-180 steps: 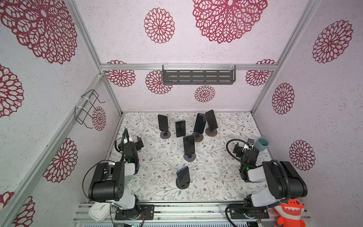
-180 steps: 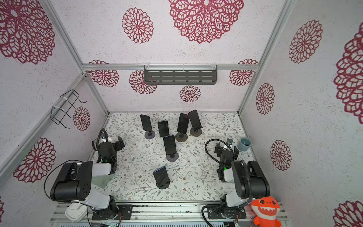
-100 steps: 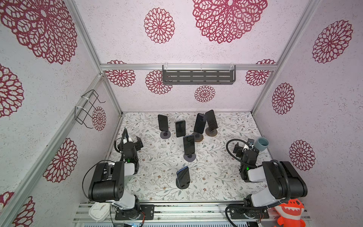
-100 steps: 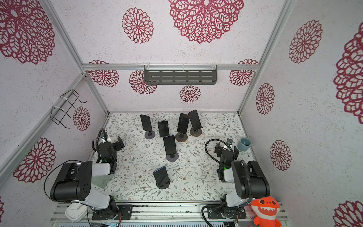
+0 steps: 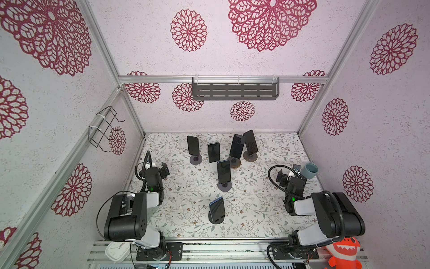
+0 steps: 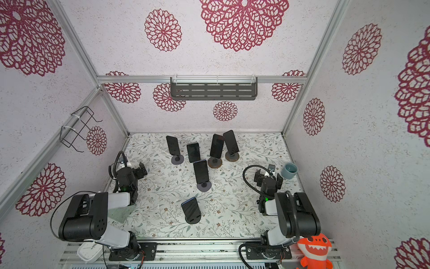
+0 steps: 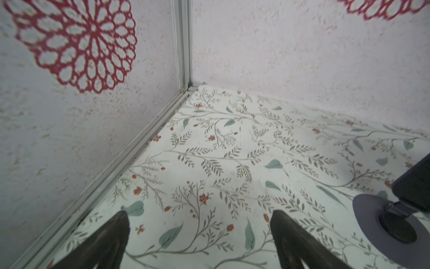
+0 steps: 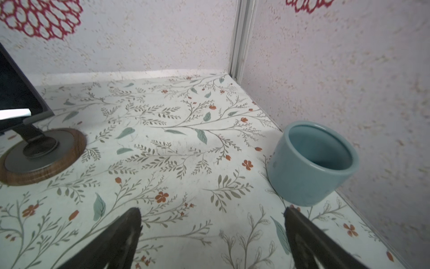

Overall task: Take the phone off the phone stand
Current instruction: 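Reach the right gripper toward the blue-edged phone on the nearest stand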

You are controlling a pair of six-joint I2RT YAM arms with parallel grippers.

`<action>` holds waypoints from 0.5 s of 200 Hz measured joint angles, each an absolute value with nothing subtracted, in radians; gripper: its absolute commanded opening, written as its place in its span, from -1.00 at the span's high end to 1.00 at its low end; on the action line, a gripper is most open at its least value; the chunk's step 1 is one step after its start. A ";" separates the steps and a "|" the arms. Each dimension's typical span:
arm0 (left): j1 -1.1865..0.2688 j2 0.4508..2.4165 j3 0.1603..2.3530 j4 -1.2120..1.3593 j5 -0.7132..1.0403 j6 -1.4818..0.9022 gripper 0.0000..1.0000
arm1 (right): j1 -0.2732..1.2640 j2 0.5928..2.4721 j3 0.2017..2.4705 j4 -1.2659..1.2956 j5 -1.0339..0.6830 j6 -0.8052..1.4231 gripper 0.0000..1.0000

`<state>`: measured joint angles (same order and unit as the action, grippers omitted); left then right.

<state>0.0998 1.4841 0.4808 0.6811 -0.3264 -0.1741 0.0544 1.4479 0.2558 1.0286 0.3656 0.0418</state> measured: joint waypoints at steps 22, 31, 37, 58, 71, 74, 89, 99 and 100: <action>0.086 1.312 0.564 0.495 -0.387 -0.229 -0.95 | 0.082 1.256 0.342 0.795 0.375 0.051 -0.98; 0.078 1.234 0.624 0.365 -0.416 -0.272 -0.95 | 0.108 1.184 0.400 0.689 0.393 0.061 -0.98; 0.068 1.185 0.667 0.285 -0.434 -0.303 -0.95 | 0.134 1.145 0.435 0.624 0.410 0.070 -0.98; -0.012 1.030 0.801 0.063 -0.498 -0.352 -0.95 | 0.293 1.035 0.556 0.374 0.473 0.109 -0.98; -0.068 0.967 0.880 -0.066 -0.511 -0.351 -0.95 | 0.405 0.987 0.622 0.208 0.491 0.162 -0.98; -0.078 0.960 0.898 -0.093 -0.511 -0.350 -0.95 | 0.426 0.979 0.634 0.175 0.493 0.176 -0.98; -0.096 0.949 0.984 -0.218 -0.502 -0.345 -0.95 | 0.543 0.952 0.695 0.011 0.496 0.247 -0.98; -0.096 0.950 1.023 -0.284 -0.487 -0.343 -0.95 | 0.626 0.945 0.731 -0.079 0.502 0.290 -0.98; -0.095 0.951 1.028 -0.295 -0.480 -0.342 -0.95 | 0.632 0.945 0.733 -0.084 0.501 0.292 -0.98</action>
